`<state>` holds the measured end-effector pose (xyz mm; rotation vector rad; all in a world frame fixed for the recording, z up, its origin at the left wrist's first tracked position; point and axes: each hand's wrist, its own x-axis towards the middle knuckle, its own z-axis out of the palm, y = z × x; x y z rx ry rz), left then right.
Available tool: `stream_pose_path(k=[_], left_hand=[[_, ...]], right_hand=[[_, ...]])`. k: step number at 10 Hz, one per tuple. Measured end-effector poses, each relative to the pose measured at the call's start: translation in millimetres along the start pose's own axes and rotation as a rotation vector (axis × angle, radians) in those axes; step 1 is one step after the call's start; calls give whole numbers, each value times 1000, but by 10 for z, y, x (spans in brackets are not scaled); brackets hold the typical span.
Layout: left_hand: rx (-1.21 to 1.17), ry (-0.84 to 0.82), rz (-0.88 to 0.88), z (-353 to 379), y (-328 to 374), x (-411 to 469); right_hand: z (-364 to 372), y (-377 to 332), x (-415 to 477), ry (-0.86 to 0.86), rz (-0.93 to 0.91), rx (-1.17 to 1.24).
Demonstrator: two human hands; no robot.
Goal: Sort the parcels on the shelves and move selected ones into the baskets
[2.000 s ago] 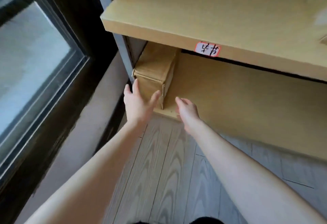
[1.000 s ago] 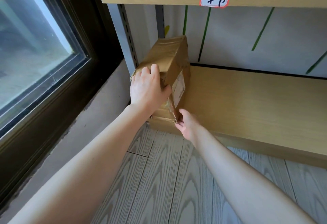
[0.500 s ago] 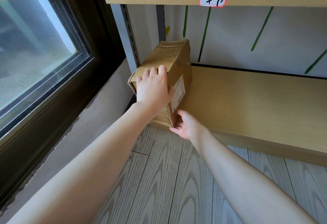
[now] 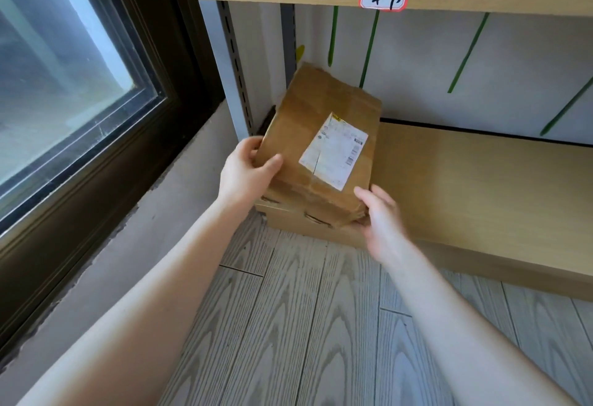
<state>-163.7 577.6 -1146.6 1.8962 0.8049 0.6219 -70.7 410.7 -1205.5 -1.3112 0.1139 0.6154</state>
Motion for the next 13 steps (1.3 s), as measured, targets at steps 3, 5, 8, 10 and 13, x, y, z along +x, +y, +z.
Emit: stream_pose_path(k=[3,5,8,10,13], left_hand=[[-286,17,-205,161,-453,-134],[-314,-18,-184,123,-386,-10],[-230,-62,-341,163,-499,319],[-149,-2,-357,247,-538,425],[-54,134,-458,339,-405,292]], right_hand=[[-116,129,-195,-24,-234,-107],[0,55,-107,-41,-215,-110],[251,-38,246,-40,-119,-301],[273,5,351,-38,-112,-286],[271,-68,302,69,-30,-265]])
